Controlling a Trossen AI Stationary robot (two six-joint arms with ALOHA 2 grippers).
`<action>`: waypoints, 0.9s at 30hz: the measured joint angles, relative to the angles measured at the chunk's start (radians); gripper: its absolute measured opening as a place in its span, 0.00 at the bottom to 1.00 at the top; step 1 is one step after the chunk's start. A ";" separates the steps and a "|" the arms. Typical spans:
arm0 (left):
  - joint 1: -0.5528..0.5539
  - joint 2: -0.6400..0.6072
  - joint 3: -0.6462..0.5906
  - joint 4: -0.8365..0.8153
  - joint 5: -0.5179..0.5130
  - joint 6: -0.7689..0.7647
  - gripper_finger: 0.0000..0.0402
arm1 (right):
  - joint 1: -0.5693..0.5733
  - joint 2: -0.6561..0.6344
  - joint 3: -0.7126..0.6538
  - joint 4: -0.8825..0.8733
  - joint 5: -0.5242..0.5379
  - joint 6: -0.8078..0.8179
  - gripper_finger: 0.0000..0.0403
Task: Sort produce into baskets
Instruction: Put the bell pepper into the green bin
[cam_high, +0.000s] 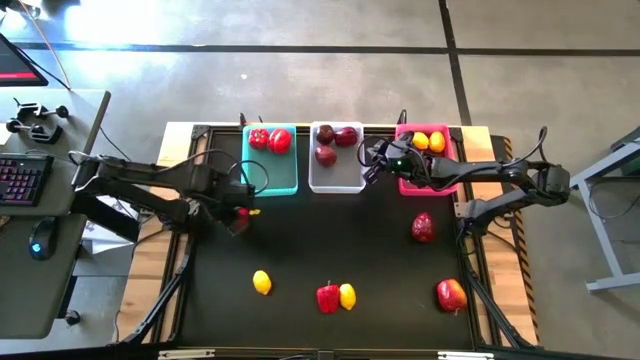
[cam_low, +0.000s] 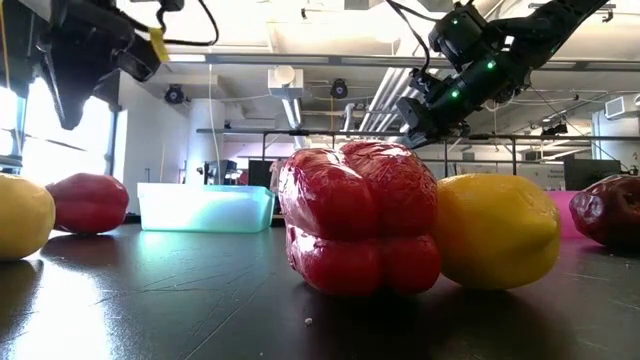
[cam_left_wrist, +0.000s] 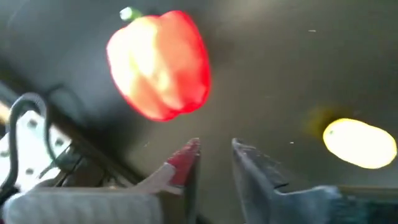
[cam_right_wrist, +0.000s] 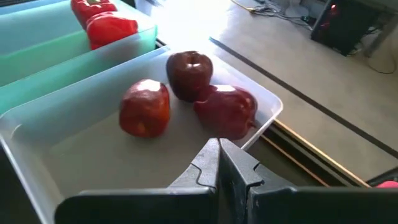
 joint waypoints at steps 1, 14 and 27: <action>0.003 0.000 0.000 -0.013 -0.002 -0.016 0.23 | 0.000 0.000 0.000 0.000 -0.005 0.000 0.00; 0.044 0.079 -0.061 -0.004 -0.066 -0.110 0.70 | 0.000 0.000 0.000 -0.008 -0.010 -0.025 0.00; 0.088 0.067 -0.214 0.167 -0.024 -0.105 0.71 | 0.000 0.000 0.000 -0.008 -0.022 -0.033 0.00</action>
